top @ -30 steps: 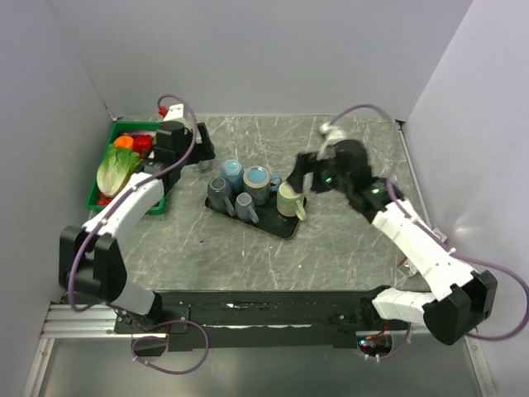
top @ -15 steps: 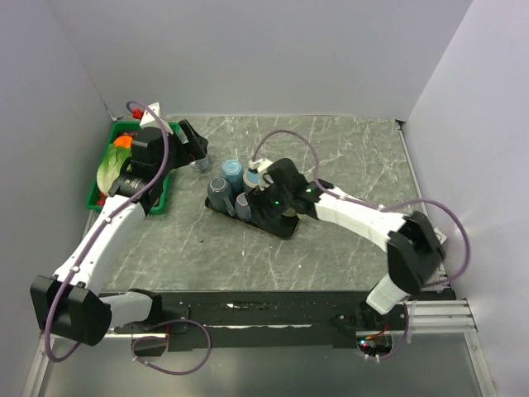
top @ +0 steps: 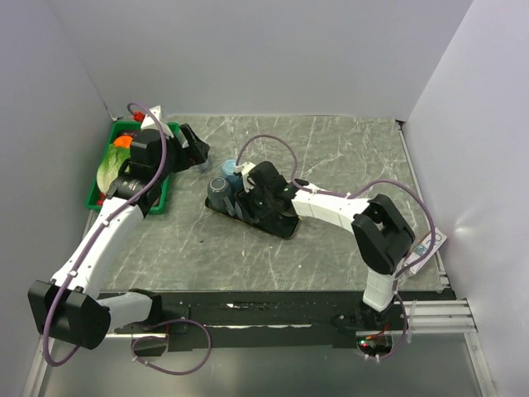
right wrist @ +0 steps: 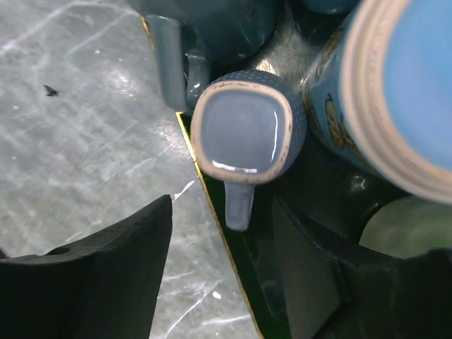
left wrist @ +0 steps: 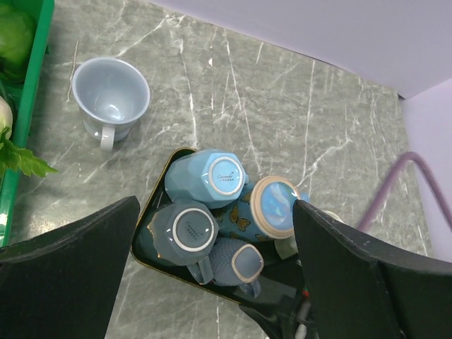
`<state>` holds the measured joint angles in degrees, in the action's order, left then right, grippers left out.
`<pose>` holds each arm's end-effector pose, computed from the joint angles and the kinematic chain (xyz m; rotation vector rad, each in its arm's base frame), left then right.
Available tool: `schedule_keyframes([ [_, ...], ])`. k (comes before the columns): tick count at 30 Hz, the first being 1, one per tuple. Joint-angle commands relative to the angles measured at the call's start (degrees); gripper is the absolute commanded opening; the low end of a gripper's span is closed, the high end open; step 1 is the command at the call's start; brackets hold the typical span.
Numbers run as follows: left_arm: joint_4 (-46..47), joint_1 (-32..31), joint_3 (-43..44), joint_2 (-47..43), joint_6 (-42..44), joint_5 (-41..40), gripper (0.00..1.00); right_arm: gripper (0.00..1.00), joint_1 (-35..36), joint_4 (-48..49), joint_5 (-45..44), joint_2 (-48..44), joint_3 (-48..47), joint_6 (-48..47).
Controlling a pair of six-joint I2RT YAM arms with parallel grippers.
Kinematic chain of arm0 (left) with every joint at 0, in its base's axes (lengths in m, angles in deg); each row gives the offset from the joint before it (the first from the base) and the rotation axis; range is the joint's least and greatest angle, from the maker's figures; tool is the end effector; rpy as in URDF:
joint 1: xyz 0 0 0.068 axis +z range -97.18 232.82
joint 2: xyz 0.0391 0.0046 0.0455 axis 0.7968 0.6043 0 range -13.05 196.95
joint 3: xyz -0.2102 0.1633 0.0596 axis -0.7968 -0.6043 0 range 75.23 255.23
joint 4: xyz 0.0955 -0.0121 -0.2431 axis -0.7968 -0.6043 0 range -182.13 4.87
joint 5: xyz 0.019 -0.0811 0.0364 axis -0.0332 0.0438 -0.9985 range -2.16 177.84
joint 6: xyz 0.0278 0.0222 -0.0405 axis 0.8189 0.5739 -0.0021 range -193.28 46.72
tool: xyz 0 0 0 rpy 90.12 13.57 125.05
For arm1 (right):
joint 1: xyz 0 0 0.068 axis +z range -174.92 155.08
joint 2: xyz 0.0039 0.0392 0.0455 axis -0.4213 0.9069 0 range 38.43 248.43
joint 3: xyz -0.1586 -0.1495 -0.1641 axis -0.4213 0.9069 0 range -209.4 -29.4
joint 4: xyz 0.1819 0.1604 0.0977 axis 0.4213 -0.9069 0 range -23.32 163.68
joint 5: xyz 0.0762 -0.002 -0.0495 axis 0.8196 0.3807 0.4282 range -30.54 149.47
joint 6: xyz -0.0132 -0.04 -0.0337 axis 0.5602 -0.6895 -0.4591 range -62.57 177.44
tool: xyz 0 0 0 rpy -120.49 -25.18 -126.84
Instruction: Turn the mug right side up
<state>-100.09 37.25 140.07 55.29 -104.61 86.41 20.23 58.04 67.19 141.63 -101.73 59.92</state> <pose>0.2649 -0.0728 0.3691 -0.2815 1.9078 -0.5306 0.2763 0.2846 0.2170 -0.9503 2.2528 0.5448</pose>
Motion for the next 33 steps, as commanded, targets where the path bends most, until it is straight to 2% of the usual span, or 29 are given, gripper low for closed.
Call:
schedule_keyframes([
  [1, 0.29, 0.02, 0.55, -2.68, -0.31, 0.64, 0.96, 0.62, 0.65, 2.72, -3.33, 2.53, -3.51, -0.02],
  [5, 0.20, 0.02, 0.20, -3.12, -0.13, 0.73, 0.96, 0.56, 0.73, 2.89, -4.56, 3.94, -4.13, 0.42],
  [11, 0.90, 0.02, -1.02, -4.26, 0.57, -0.76, 0.96, 0.38, 0.82, 3.16, -5.44, 3.59, -3.86, -0.11],
  [12, 1.16, 0.02, -1.29, -4.52, 0.66, -0.94, 0.96, 0.30, 0.82, 2.90, -5.35, 3.68, -3.95, -0.28],
  [14, 1.78, 0.02, -2.08, -4.96, 0.75, -1.38, 0.96, 0.21, 0.82, 2.20, -5.09, 3.85, -4.21, -0.37],
  [15, 1.95, 0.02, -2.17, -5.05, 0.75, -1.38, 0.96, 0.10, 0.91, 1.84, -4.92, 3.94, -4.22, -0.63],
  [17, 2.48, 0.02, -2.70, -5.49, 0.48, -1.29, 0.96, 0.00, 0.91, 1.05, -5.17, 4.03, -4.57, -0.81],
  [25, 8.10, 0.02, -6.82, -10.67, -1.89, -3.84, 0.96, 0.00, 1.35, -2.99, -4.30, -3.16, -4.66, -0.20],
  [33, 8.72, 0.02, -5.60, -12.52, -3.73, -4.98, 0.96, 0.00, 1.44, -6.15, -0.44, -13.36, -3.25, 2.00],
])
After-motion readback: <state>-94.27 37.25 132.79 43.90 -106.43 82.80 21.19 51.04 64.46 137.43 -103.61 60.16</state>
